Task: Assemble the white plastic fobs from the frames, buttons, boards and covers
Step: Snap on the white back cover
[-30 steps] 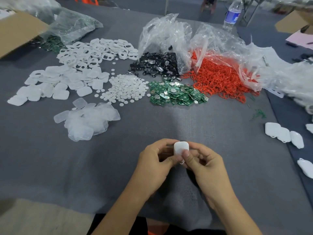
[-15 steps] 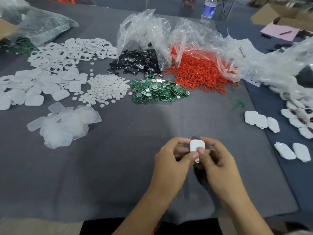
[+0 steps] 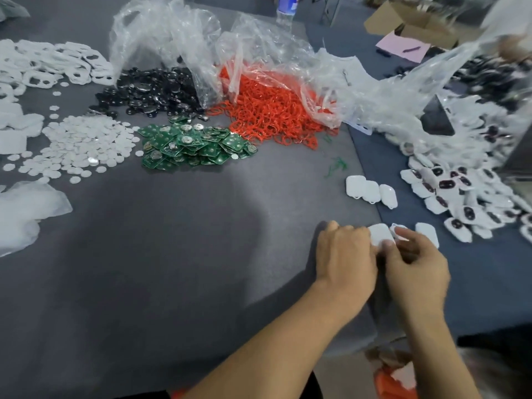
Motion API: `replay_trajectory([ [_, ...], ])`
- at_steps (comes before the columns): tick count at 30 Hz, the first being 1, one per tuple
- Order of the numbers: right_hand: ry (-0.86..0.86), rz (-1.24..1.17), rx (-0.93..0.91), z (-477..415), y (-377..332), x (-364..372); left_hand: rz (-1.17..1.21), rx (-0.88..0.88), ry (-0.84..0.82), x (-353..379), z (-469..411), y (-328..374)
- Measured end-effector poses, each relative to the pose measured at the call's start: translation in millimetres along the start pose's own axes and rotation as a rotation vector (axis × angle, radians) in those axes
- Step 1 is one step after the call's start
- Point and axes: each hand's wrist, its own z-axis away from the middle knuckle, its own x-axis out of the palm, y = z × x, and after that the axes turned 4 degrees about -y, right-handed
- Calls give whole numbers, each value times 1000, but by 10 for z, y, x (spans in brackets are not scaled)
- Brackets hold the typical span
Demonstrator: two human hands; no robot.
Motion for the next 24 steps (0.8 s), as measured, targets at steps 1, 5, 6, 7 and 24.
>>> replay_trajectory([
  [1, 42, 10, 0, -34, 31, 0, -28, 15, -5, 45, -26, 42],
  [5, 148, 3, -4, -90, 157, 26, -97, 87, 0, 202, -64, 79],
  [6, 165, 6, -10, -88, 185, 36, -109, 112, 7, 226, -54, 63],
  [7, 180, 8, -17, -82, 201, 44, -115, 131, 15, 240, -47, 50],
  [24, -392, -307, -327, 861, -1016, 1163, 511, -206, 472, -1184, 533, -997],
])
